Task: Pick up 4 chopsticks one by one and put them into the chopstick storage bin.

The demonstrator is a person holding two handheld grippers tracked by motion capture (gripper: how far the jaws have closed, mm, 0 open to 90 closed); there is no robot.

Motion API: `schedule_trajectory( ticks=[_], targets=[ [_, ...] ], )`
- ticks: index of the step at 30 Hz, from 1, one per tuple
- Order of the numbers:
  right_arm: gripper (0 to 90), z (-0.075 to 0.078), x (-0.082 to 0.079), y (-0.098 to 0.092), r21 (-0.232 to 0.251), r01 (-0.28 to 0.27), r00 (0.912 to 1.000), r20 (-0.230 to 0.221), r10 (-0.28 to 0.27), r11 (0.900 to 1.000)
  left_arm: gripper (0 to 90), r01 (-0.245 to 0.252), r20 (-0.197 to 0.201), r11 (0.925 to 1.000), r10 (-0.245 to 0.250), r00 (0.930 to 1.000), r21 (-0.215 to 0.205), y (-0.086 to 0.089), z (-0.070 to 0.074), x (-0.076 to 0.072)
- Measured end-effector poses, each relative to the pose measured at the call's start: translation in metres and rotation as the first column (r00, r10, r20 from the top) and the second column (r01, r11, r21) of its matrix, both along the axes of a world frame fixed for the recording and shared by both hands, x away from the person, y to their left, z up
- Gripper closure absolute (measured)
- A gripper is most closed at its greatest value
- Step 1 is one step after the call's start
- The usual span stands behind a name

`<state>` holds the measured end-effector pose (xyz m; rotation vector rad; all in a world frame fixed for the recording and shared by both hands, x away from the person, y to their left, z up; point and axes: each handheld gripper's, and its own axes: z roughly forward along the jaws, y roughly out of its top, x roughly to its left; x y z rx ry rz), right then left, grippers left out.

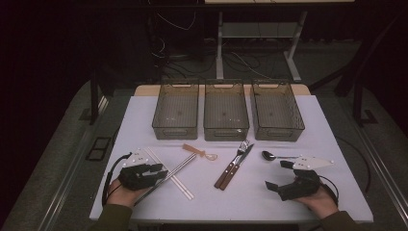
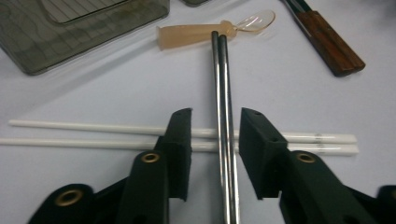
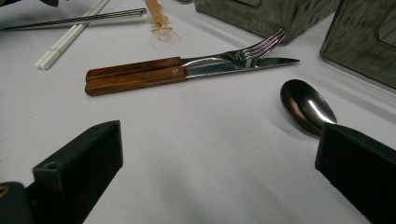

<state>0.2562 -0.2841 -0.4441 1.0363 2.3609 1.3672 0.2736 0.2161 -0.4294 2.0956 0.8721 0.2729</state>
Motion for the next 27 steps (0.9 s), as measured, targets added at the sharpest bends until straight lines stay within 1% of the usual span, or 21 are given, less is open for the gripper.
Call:
schedule_trajectory(
  ticks=[2, 3, 4, 9, 10, 13, 18, 23, 25, 27],
  targets=[
    [1.1, 0.000, 0.000, 0.000, -0.002, -0.002, 1.0000, -0.001, 0.002, 1.000, 71.5, 0.002, -0.005, 0.9999, -0.002, 1.0000, 0.011, 0.001, -0.001, 0.001],
    [1.1, 0.000, 0.000, 0.001, -0.002, -0.002, 1.0000, -0.002, 0.002, 1.000, 73.7, 0.003, -0.008, 1.0000, -0.003, 1.0000, 0.006, 0.000, -0.002, 0.001],
    [1.1, 0.000, 0.000, 0.001, -0.003, -0.002, 1.0000, -0.002, 0.002, 1.000, 75.0, 0.004, -0.012, 1.0000, -0.004, 0.9999, 0.009, 0.000, -0.003, 0.002],
    [1.1, 0.000, -0.001, 0.000, -0.001, 0.000, 1.0000, 0.000, 0.000, 1.000, 79.4, 0.023, -0.023, 0.9996, -0.022, 0.9995, 0.016, 0.000, -0.004, 0.004],
    [1.1, 0.000, -0.001, 0.000, -0.001, 0.000, 1.0000, 0.000, 0.000, 1.000, 80.3, 0.020, -0.027, 0.9997, -0.020, 0.9995, 0.011, -0.001, -0.005, 0.003],
    [1.1, 0.000, -0.001, 0.000, 0.000, 0.001, 1.0000, -0.001, -0.001, 1.000, 81.2, 0.031, -0.037, 0.9994, -0.031, 0.9989, 0.015, -0.002, -0.006, 0.004],
    [1.1, 0.000, -0.001, 0.000, -0.004, 0.001, 1.0000, -0.001, -0.001, 1.000, 81.7, 0.034, -0.046, 0.9994, -0.033, 0.9984, 0.005, -0.003, -0.008, 0.005],
    [1.1, 0.000, 0.000, 0.000, -0.004, 0.000, 1.0000, -0.001, 0.000, 1.000, 81.7, 0.049, -0.052, 0.9987, -0.048, 0.9975, 0.014, -0.003, -0.009, 0.006],
    [1.1, 0.000, -0.001, 0.000, -0.004, 0.002, 1.0000, -0.003, -0.002, 1.000, 81.7, 0.048, -0.056, 0.9989, -0.048, 0.9973, 0.003, -0.005, -0.011, 0.006],
    [1.1, 0.000, -0.001, 0.000, -0.004, 0.003, 1.0000, -0.002, -0.003, 1.000, 81.7, 0.051, -0.060, 0.9987, -0.050, 0.9970, 0.008, -0.005, -0.011, 0.007]
  ],
)
